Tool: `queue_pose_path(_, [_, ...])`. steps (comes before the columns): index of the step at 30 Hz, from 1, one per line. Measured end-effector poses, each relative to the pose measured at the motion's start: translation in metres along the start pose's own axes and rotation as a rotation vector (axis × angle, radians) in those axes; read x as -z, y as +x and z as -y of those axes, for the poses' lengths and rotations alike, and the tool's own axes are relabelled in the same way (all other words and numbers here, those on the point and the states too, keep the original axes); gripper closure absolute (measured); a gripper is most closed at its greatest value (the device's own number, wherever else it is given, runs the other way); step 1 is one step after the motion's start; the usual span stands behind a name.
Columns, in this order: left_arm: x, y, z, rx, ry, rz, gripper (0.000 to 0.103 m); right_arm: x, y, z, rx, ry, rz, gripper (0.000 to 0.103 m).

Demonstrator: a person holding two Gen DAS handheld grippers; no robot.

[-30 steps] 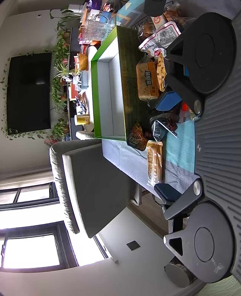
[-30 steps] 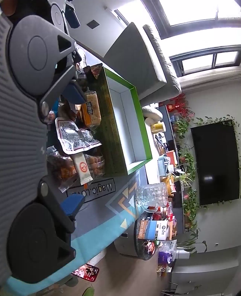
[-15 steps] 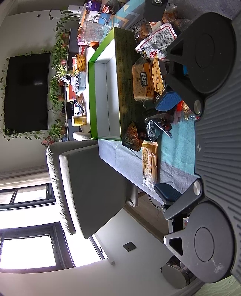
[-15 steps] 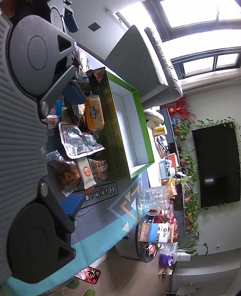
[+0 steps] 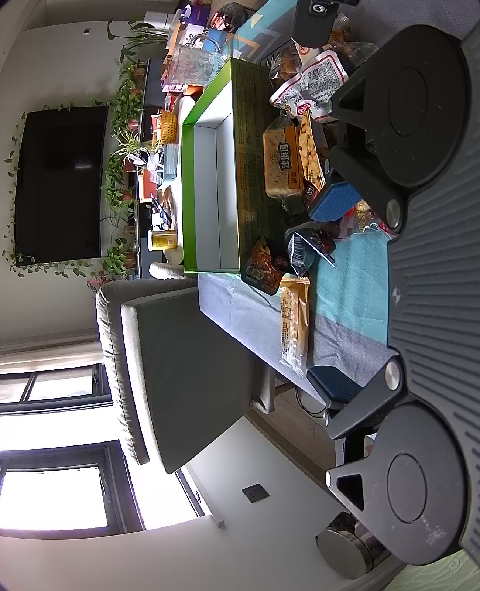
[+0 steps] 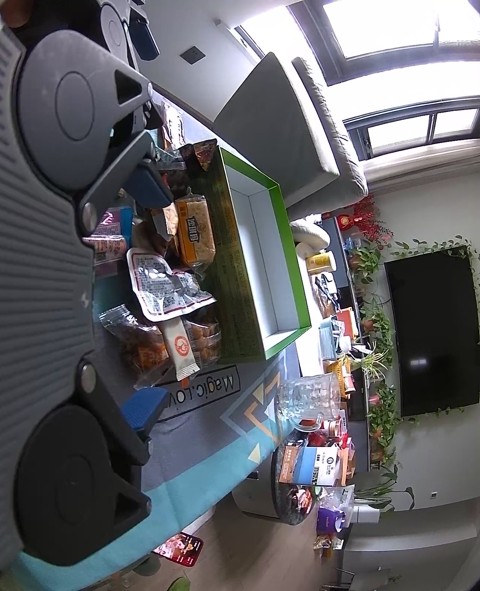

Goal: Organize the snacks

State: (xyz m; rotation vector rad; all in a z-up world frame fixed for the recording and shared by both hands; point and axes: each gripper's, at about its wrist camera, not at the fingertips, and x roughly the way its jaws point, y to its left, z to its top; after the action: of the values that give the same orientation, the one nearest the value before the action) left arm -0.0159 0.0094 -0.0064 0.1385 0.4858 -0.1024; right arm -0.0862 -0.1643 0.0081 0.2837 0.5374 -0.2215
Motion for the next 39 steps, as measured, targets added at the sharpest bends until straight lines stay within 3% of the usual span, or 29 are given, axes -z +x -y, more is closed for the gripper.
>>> queue_pose_path(39, [0.0047,0.0001,0.0042,0.023,0.015,-0.033,0.018,0.0043,0.0026,0.0006,-0.008,0.023,-0.035,0.049])
